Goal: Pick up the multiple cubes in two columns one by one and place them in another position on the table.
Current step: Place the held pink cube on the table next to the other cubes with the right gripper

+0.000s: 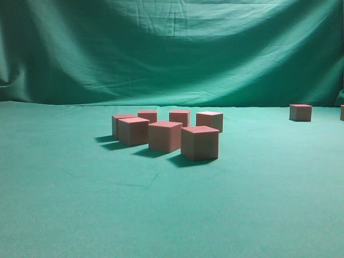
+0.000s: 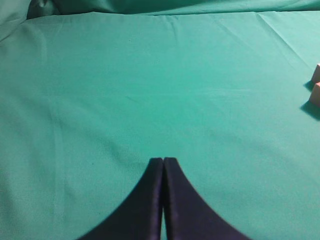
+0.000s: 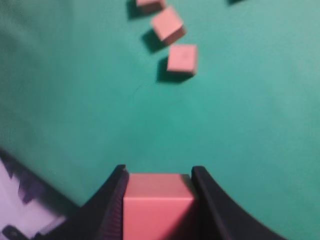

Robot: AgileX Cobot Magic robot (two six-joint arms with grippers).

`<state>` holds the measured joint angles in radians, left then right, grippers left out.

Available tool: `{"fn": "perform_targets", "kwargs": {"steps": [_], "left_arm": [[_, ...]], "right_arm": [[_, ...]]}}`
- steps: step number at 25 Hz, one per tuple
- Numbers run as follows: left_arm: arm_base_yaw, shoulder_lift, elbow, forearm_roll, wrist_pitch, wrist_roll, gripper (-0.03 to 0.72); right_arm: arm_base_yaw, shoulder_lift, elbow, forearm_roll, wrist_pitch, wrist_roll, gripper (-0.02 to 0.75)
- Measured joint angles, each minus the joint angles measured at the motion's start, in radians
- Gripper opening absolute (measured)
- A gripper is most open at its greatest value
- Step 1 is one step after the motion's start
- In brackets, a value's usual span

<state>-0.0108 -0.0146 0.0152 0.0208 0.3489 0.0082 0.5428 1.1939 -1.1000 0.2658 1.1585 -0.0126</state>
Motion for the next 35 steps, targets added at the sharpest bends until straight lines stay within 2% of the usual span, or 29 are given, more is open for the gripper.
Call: {"fn": "perform_targets", "kwargs": {"steps": [6,13,17,25,35], "left_arm": [[0.0,0.0,0.0,0.0,0.0,0.0,0.0],[0.0,0.0,0.0,0.0,0.0,0.0,0.0],[0.0,0.0,0.0,0.0,0.0,0.0,0.0],[0.0,0.0,0.0,0.0,0.0,0.0,0.0],[0.0,0.0,0.0,0.0,0.0,0.0,0.0]], "right_arm": [[0.164,0.018,0.148,0.031,-0.118,0.009,0.264],[0.296,0.142,0.156,0.055,-0.245,0.039,0.264],[0.328,0.232,0.156,0.039,-0.255,0.034,0.264],[0.364,0.295,0.156,-0.191,-0.357,-0.074,0.264],[0.364,0.401,0.156,-0.277,-0.471,-0.073,0.264]]}}
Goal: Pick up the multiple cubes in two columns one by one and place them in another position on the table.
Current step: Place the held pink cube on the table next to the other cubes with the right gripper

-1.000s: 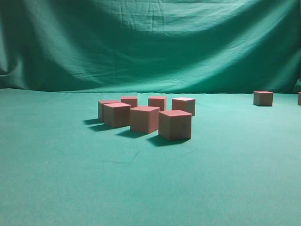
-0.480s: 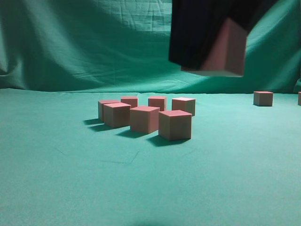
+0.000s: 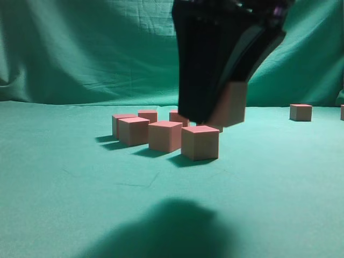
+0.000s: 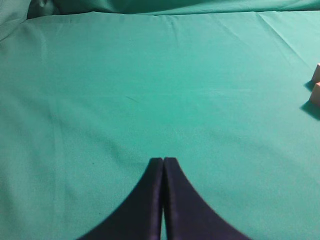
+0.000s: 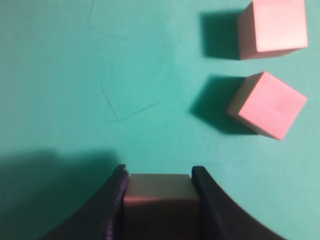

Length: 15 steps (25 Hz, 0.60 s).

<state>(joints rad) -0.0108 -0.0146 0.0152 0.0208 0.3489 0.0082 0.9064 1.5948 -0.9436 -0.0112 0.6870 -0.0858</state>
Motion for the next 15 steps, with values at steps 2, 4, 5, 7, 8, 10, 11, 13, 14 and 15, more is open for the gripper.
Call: {"fn": "perform_targets", "kwargs": {"steps": [2,4,5,7,8,10,11,13,14,15], "left_arm": [[0.0,0.0,0.0,0.0,0.0,0.0,0.0],[0.0,0.0,0.0,0.0,0.0,0.0,0.0],[0.0,0.0,0.0,0.0,0.0,0.0,0.0],[0.0,0.0,0.0,0.0,0.0,0.0,0.0],[0.0,0.0,0.0,0.0,0.0,0.0,0.0],[0.0,0.0,0.0,0.0,0.0,0.0,0.0],[0.0,0.0,0.0,0.0,0.0,0.0,0.0],[0.0,0.0,0.0,0.0,0.0,0.0,0.0],[0.0,0.0,0.0,0.0,0.0,0.0,0.0],[0.0,0.0,0.0,0.0,0.0,0.0,0.0]], "right_arm": [[0.0,0.017,0.0,-0.002,-0.027,0.017,0.264],[0.0,0.03,0.0,-0.004,-0.053,0.028,0.264],[0.0,0.036,0.0,-0.006,-0.065,0.03,0.264],[0.0,0.048,0.0,-0.016,-0.088,0.034,0.264],[0.0,0.054,0.0,-0.031,-0.094,0.034,0.264],[0.0,0.069,0.0,-0.049,-0.104,0.036,0.264],[0.0,0.077,0.0,-0.06,-0.106,0.042,0.264],[0.0,0.094,0.0,-0.084,-0.115,0.062,0.264],[0.0,0.103,0.0,-0.093,-0.12,0.078,0.264],[0.0,0.107,0.0,-0.103,-0.123,0.091,0.264]]}}
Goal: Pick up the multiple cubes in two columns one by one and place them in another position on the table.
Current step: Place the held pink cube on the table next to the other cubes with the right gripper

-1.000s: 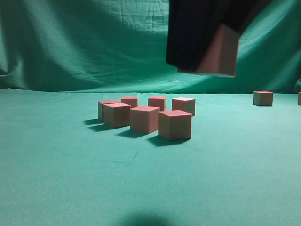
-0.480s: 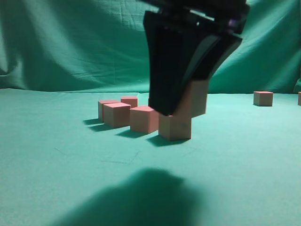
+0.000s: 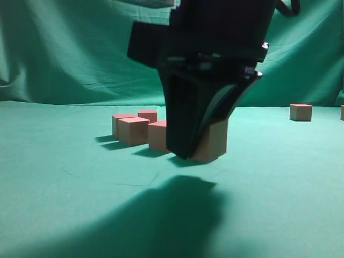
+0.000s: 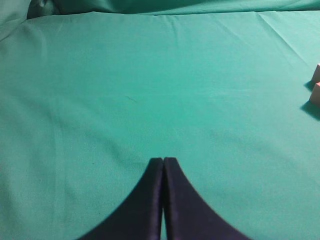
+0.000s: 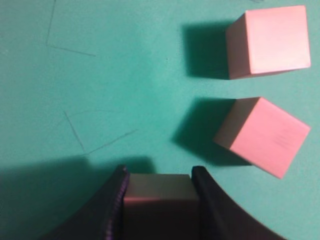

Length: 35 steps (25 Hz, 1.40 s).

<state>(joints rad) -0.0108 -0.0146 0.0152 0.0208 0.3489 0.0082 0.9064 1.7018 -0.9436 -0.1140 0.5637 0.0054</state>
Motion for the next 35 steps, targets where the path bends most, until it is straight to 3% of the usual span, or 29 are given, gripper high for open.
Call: {"fn": "perform_targets", "kwargs": {"steps": [10,35], "left_arm": [[0.0,0.0,0.0,0.0,0.0,0.0,0.0],[0.0,0.0,0.0,0.0,0.0,0.0,0.0]], "right_arm": [[0.0,0.018,0.0,-0.076,-0.034,0.068,0.264],[0.0,0.046,0.0,-0.12,-0.056,0.085,0.264]]}}
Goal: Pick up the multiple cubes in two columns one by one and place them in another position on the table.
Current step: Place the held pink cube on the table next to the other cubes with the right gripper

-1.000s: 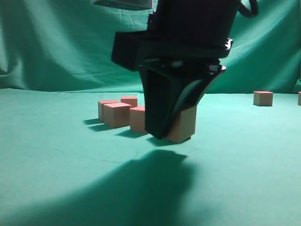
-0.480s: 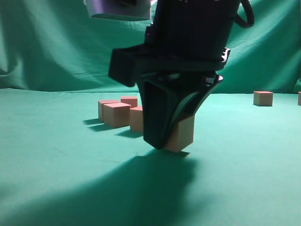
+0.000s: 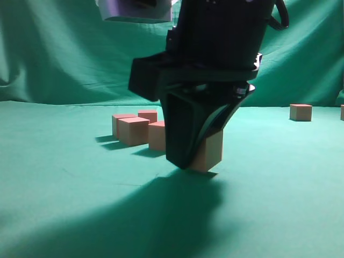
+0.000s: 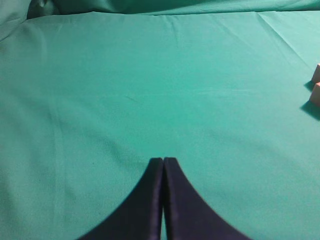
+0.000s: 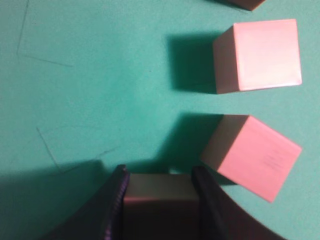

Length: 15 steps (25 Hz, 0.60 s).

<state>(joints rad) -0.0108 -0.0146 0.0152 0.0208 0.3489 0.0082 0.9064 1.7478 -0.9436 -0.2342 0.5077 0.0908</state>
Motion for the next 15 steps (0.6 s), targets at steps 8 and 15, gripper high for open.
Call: {"fn": "perform_targets", "kwargs": {"steps": [8,15], "left_arm": [[0.0,0.0,0.0,0.0,0.0,0.0,0.0],[0.0,0.0,0.0,0.0,0.0,0.0,0.0]], "right_arm": [[0.0,0.0,0.0,-0.002,0.0,0.0,0.264],[0.0,0.0,0.0,-0.002,0.0,0.0,0.264]]}}
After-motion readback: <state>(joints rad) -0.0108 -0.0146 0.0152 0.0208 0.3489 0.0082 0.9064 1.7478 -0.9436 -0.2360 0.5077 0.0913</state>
